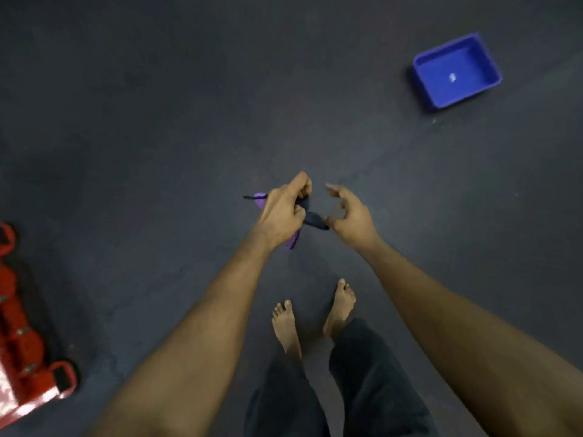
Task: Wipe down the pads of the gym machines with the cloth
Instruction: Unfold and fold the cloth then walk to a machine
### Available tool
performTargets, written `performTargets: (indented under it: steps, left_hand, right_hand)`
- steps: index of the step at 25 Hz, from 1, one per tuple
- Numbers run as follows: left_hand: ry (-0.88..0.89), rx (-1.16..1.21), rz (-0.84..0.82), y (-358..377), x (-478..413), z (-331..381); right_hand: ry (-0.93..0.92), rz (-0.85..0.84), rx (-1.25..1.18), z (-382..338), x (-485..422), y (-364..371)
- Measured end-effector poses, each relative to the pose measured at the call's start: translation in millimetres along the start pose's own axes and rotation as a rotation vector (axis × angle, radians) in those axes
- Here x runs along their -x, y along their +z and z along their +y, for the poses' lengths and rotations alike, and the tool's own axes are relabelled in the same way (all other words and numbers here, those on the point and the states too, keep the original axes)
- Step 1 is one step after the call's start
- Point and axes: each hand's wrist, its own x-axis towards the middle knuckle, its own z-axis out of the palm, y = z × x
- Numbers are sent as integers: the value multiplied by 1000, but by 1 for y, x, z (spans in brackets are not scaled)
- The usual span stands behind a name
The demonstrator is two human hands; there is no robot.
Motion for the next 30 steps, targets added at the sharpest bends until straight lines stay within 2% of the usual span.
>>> performTargets:
  steps: [2, 6, 9, 12, 18, 23, 27, 30]
  left_hand:
    - [113, -20, -23, -54, 2, 55]
    - [313, -101, -52, -151, -1, 158]
    - [463, -175, -19, -207, 1, 234]
    - [543, -231, 94, -250, 11, 299]
    - [520, -359, 402, -303, 34, 384]
    - [407, -436, 576, -317, 54, 407]
    - [361, -561, 671, -322, 57, 415]
    - [323, -616, 792, -326, 56, 419]
  right_hand:
    - [-240, 46, 31, -62, 16, -35]
    - [-477, 147, 231, -175, 48, -98]
    - [-557, 253, 251, -247, 89, -143]
    - [-574, 305, 202, -301, 136, -188]
    - [-712, 535, 203, -379, 211, -264]
    - [-803, 669, 236, -403, 252, -301]
    - [-781, 774, 320, -389, 261, -325]
    - [-668, 831, 353, -372, 263, -347]
